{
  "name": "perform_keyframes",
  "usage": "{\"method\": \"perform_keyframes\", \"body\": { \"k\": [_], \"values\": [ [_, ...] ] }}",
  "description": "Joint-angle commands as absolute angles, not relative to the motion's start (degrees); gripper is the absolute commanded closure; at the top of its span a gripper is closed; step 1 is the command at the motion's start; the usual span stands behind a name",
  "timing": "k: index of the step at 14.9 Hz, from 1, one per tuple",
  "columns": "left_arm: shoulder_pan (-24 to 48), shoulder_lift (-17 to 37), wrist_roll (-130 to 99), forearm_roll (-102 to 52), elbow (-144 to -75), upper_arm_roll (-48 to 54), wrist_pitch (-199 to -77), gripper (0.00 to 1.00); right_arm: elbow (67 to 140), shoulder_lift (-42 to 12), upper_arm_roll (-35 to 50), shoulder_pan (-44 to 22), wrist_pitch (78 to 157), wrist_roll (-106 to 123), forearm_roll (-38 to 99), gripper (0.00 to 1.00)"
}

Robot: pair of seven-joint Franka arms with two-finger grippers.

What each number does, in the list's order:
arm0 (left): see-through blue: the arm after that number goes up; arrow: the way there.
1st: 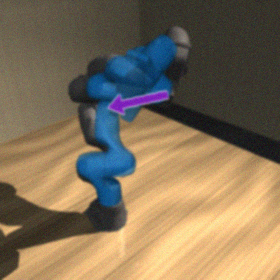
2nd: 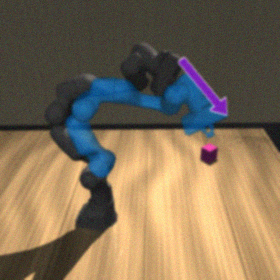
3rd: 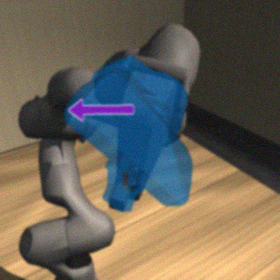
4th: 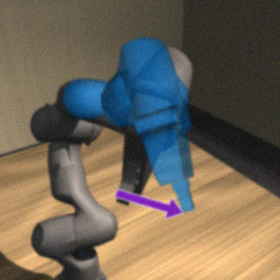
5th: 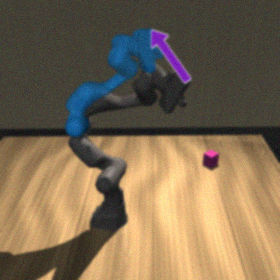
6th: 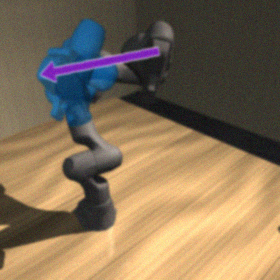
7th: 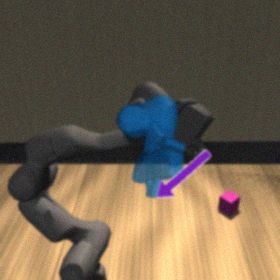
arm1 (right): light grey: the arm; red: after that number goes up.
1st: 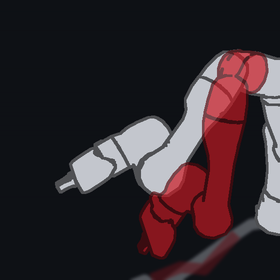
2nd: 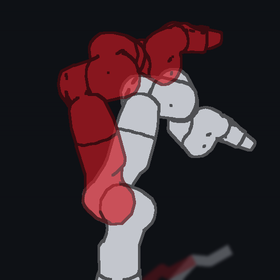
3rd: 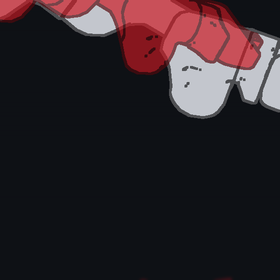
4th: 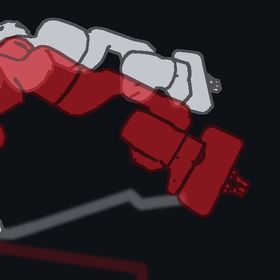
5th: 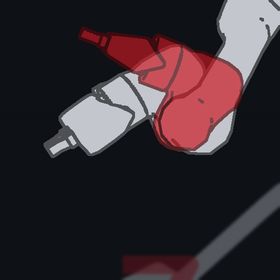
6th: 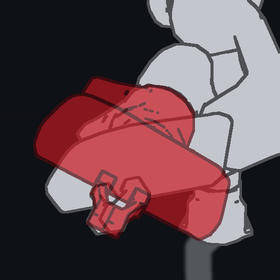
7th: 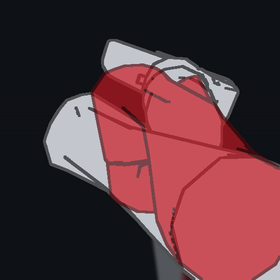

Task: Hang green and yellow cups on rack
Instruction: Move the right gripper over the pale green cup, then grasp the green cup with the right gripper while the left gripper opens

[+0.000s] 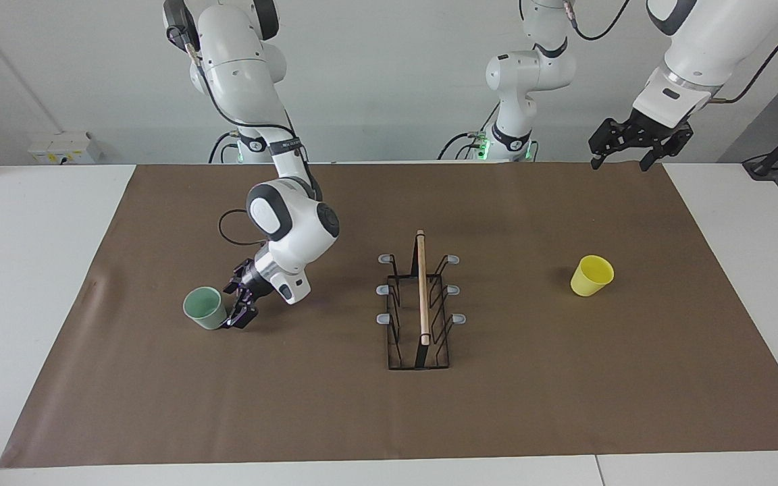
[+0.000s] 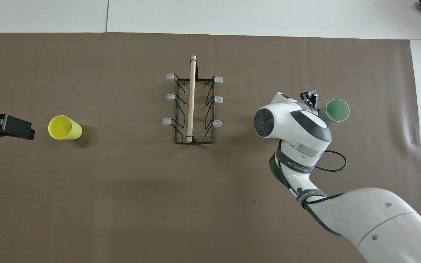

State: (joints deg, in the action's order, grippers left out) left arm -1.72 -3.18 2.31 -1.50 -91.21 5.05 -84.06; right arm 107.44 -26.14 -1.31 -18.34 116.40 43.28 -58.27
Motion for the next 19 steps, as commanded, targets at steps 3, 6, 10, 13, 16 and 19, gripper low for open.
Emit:
{"method": "perform_keyframes", "body": {
  "k": [3, 6, 10, 13, 16, 19],
  "values": [
    [-2.46, -1.25, 0.70, -5.00, -91.50, 3.61, -81.75, 0.00, 110.39, -25.40, -0.88, -16.00, 120.50, 41.92, -63.54, 0.00],
    [-5.26, 10.67, 0.70, -4.92, -78.90, 1.77, -75.79, 0.00, 111.53, -25.22, -0.88, -15.73, 121.20, 41.14, -64.68, 0.00],
    [-5.54, 20.82, -1.13, -8.50, -69.61, -6.57, -72.60, 0.00, 113.20, -24.96, -0.88, -14.50, 122.95, 39.91, -66.97, 0.00],
    [-5.97, 27.40, -9.03, -17.72, -69.52, -14.74, -72.25, 0.00, 114.25, -24.70, -0.88, -13.54, 123.39, 38.58, -69.17, 0.00],
    [-7.38, 28.92, -20.60, -28.44, -75.20, -19.85, -74.51, 0.00, 114.43, -24.61, -0.88, -12.75, 123.31, 38.58, -70.22, 0.23],
    [-8.44, 21.55, -28.28, -37.51, -94.69, -21.18, -86.36, 0.00, 114.35, -24.61, -0.88, -12.74, 122.78, 38.76, -70.40, 1.00]
  ]
}}
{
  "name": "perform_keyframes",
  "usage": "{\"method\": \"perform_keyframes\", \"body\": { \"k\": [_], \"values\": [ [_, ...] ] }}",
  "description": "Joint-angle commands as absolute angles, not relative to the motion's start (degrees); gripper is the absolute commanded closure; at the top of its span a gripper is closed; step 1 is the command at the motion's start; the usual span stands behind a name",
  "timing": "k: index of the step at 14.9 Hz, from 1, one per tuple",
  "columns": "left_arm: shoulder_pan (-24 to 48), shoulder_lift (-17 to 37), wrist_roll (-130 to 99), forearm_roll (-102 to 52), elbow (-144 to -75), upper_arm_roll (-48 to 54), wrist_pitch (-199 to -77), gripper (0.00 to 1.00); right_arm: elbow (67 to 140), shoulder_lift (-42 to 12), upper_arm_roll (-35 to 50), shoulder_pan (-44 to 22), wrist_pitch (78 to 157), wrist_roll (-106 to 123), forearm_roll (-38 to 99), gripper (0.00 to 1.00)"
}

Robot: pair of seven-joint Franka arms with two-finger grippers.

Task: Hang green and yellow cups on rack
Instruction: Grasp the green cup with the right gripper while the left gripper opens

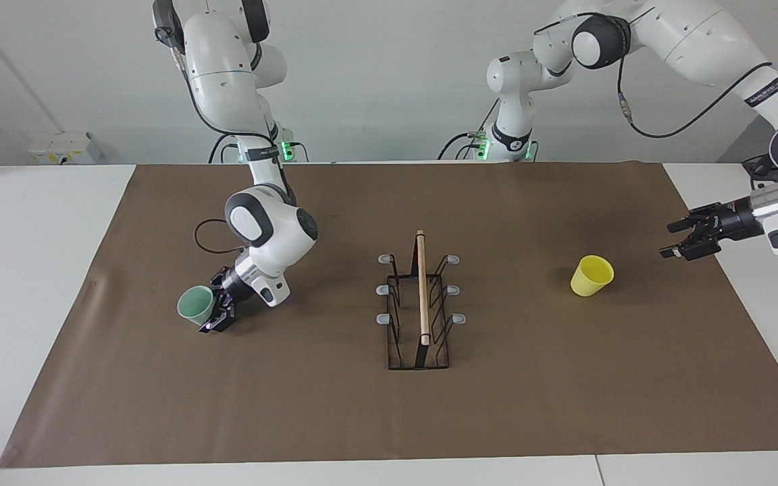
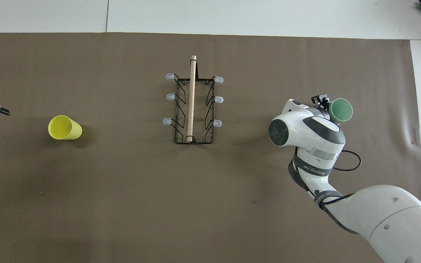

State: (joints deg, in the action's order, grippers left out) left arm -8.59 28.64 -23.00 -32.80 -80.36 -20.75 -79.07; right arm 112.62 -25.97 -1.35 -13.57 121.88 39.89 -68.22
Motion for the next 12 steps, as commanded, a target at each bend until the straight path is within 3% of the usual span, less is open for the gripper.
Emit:
{"method": "perform_keyframes", "body": {
  "k": [1, 6, 12],
  "values": [
    [-8.52, 19.71, -29.00, -37.96, -98.57, -21.18, -88.48, 0.00, 114.35, -24.61, -0.88, -12.74, 122.61, 38.76, -70.40, 1.00],
    [-12.74, 14.51, -29.80, -45.34, -111.16, -21.80, -94.82, 0.00, 112.95, -24.61, -0.79, -13.01, 121.47, 40.60, -70.40, 1.00],
    [-9.05, 13.80, -28.83, -40.52, -112.15, -22.15, -95.80, 0.00, 111.53, -19.79, 0.08, -13.62, 120.32, 41.92, -57.59, 1.00]
  ]
}}
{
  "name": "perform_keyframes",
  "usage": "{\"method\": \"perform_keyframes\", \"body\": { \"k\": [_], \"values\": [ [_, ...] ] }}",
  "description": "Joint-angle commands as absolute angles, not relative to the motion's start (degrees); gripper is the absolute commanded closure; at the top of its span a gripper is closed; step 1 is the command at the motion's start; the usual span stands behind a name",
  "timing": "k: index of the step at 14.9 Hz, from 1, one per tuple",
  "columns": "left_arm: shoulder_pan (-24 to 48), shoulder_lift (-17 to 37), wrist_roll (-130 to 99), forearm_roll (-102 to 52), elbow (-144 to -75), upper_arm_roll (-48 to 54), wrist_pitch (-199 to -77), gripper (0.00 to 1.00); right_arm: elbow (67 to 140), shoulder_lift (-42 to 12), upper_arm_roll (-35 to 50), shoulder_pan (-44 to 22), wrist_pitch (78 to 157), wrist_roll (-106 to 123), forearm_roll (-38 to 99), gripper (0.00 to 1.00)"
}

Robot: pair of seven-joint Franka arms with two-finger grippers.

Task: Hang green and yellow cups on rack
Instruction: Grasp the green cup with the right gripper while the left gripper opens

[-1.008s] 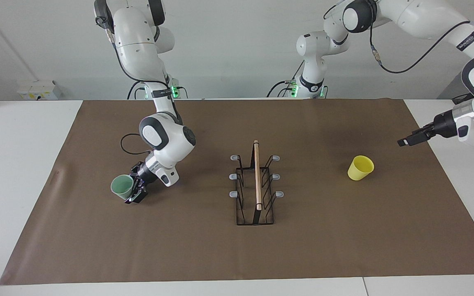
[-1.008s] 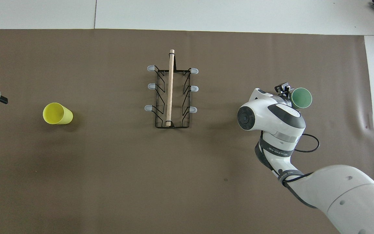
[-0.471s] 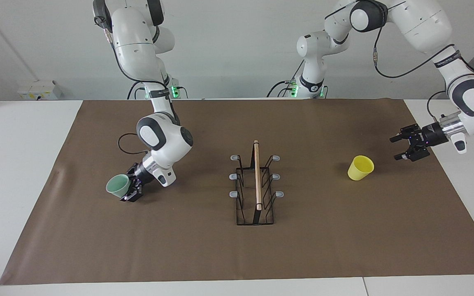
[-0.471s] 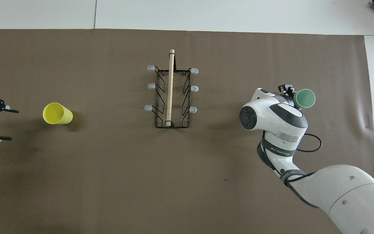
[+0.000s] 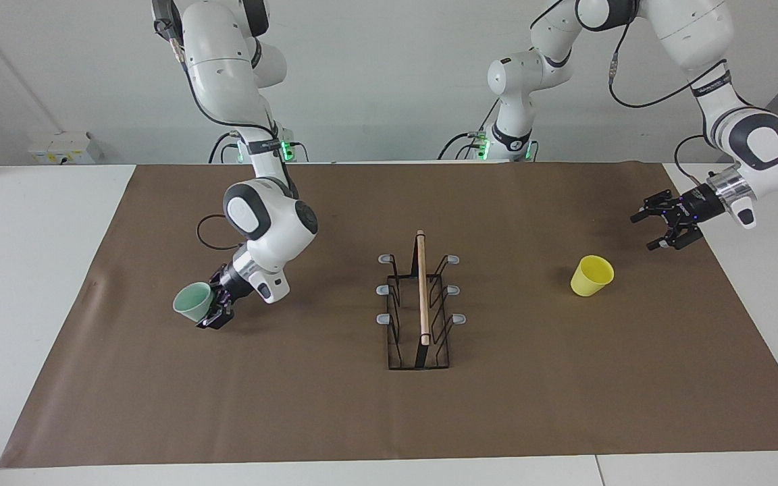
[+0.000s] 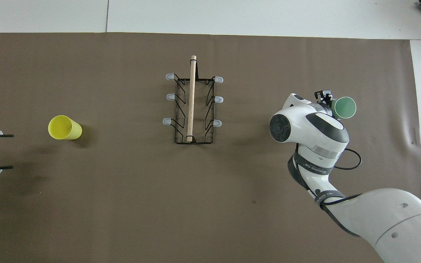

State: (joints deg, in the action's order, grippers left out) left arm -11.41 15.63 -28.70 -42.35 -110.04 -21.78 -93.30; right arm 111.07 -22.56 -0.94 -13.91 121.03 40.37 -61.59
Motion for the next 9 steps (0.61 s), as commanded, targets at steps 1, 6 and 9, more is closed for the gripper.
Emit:
{"method": "perform_keyframes", "body": {
  "k": [1, 6, 9],
  "values": [
    [-10.71, 13.45, -29.00, -41.82, -112.24, -22.41, -96.32, 0.00, 111.01, -18.91, 1.04, -13.54, 120.24, 41.92, -54.52, 1.00],
    [-14.32, 13.97, -35.94, -57.63, -119.07, -22.59, -97.20, 0.00, 108.99, -15.39, 2.02, -13.62, 120.06, 41.66, -36.43, 1.00],
    [-13.28, 13.19, -43.32, -62.56, -124.35, -22.41, -103.09, 0.00, 107.32, -14.24, 2.02, -13.36, 120.76, 41.40, -23.60, 1.00]
  ]
}}
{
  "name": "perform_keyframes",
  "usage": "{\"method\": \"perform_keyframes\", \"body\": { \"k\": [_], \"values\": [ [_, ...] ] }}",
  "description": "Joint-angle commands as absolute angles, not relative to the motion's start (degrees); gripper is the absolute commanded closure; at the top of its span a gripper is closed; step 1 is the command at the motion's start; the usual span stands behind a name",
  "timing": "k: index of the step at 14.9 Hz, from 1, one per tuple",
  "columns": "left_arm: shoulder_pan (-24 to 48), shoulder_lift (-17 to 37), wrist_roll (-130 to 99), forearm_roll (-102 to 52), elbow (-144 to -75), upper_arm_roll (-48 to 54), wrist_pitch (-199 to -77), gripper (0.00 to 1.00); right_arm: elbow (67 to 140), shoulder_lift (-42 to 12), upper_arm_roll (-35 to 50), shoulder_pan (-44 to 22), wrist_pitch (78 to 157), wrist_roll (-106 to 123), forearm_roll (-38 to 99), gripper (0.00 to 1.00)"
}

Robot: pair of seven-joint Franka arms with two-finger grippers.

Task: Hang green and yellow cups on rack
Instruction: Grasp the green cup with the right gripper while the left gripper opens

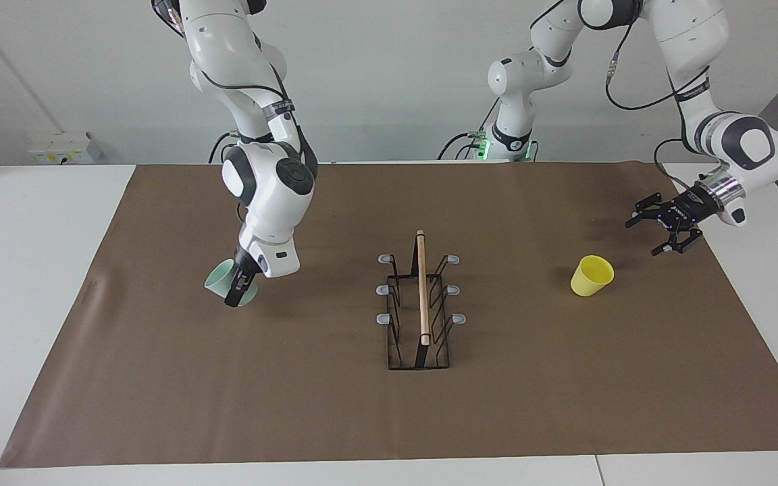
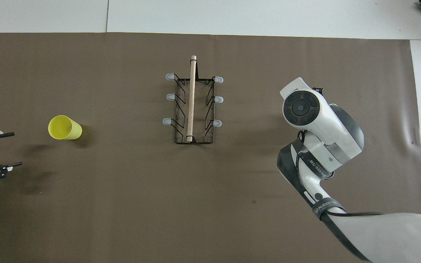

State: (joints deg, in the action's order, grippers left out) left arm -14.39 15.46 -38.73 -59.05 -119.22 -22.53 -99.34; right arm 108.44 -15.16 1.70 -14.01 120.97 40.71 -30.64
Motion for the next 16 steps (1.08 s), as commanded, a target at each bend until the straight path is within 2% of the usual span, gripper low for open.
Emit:
{"method": "perform_keyframes", "body": {
  "k": [1, 4, 9, 14, 16],
  "values": [
    [-13.18, 12.49, -43.42, -64.41, -126.71, -22.41, -104.23, 0.00, 106.71, -14.33, 2.02, -12.84, 121.02, 41.40, -19.81, 1.00],
    [-11.08, 10.29, -42.98, -70.20, -132.61, -22.24, -107.40, 0.00, 106.00, -14.33, 2.02, -12.57, 126.89, 41.75, -6.55, 1.00],
    [-6.61, 10.46, -41.06, -77.06, -133.94, -22.06, -110.02, 0.00, 106.17, -13.54, 2.11, -13.62, 136.56, 44.02, 18.75, 1.00],
    [-5.10, 11.34, -38.06, -81.29, -133.86, -21.97, -111.79, 0.00, 107.40, -10.11, 2.37, -14.15, 140.26, 52.17, 40.38, 1.00],
    [-3.70, 11.86, -36.74, -83.57, -134.12, -21.97, -112.41, 0.00, 110.03, -8.80, 2.29, -14.50, 142.11, 59.82, 53.89, 1.00]
  ]
}}
